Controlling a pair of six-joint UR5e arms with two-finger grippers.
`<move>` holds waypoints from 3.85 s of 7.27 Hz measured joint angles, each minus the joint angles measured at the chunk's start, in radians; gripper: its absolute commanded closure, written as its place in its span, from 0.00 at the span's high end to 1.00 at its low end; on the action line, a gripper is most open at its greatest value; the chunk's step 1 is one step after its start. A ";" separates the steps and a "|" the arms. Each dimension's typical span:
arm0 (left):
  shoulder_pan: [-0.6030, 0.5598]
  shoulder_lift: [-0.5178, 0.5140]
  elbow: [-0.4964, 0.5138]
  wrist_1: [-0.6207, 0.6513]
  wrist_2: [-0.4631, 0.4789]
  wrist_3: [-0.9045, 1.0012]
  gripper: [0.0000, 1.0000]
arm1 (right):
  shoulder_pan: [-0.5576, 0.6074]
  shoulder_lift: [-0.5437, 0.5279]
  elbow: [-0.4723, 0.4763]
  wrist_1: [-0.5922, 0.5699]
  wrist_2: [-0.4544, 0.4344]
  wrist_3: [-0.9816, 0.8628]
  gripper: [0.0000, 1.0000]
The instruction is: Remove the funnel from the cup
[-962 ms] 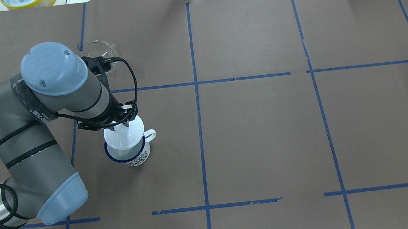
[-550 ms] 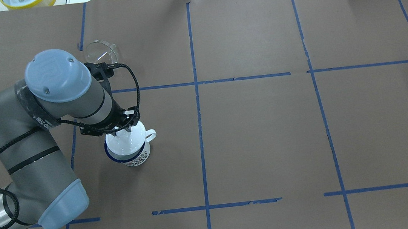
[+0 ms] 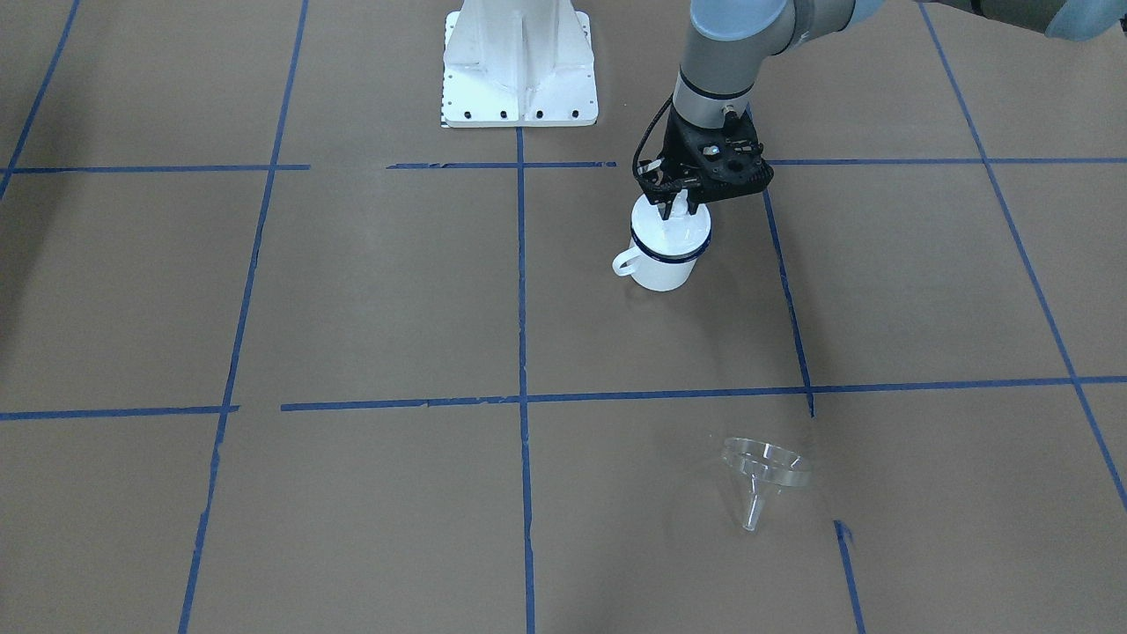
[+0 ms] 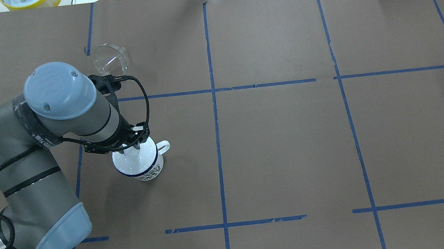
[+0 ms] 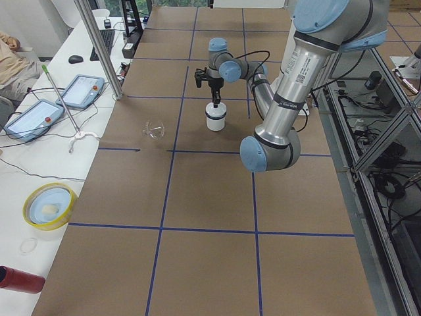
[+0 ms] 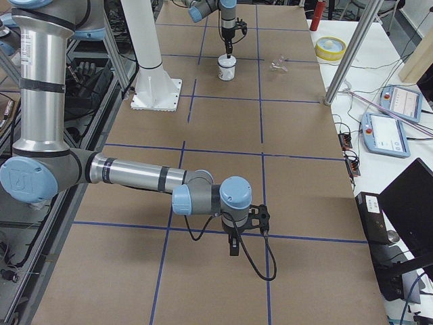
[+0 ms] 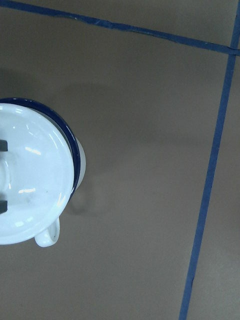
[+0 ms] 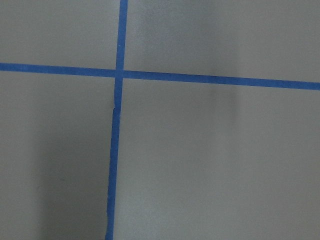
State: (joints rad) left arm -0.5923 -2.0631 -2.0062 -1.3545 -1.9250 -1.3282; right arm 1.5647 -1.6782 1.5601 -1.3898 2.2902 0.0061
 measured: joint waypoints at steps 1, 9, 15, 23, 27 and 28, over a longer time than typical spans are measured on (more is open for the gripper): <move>0.001 0.003 -0.001 0.000 0.000 0.001 0.00 | 0.000 0.000 0.000 0.000 0.000 0.000 1.00; 0.009 -0.003 0.010 -0.001 -0.004 0.000 0.00 | 0.000 0.000 0.000 0.000 0.000 0.000 1.00; 0.009 -0.002 0.014 -0.002 -0.004 0.000 0.72 | 0.000 0.000 0.000 0.000 0.000 0.000 1.00; -0.392 0.251 -0.110 -0.061 -0.194 0.671 1.00 | 0.000 0.000 0.000 0.000 0.000 0.000 1.00; -0.865 0.436 0.178 -0.085 -0.359 1.373 1.00 | 0.000 0.000 0.000 0.000 0.000 0.000 1.00; -0.916 0.471 0.250 -0.097 -0.362 1.481 1.00 | 0.000 0.000 0.000 0.000 0.000 0.000 1.00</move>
State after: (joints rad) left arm -1.5088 -1.5925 -1.7566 -1.4515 -2.2874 0.1524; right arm 1.5647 -1.6781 1.5600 -1.3898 2.2902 0.0061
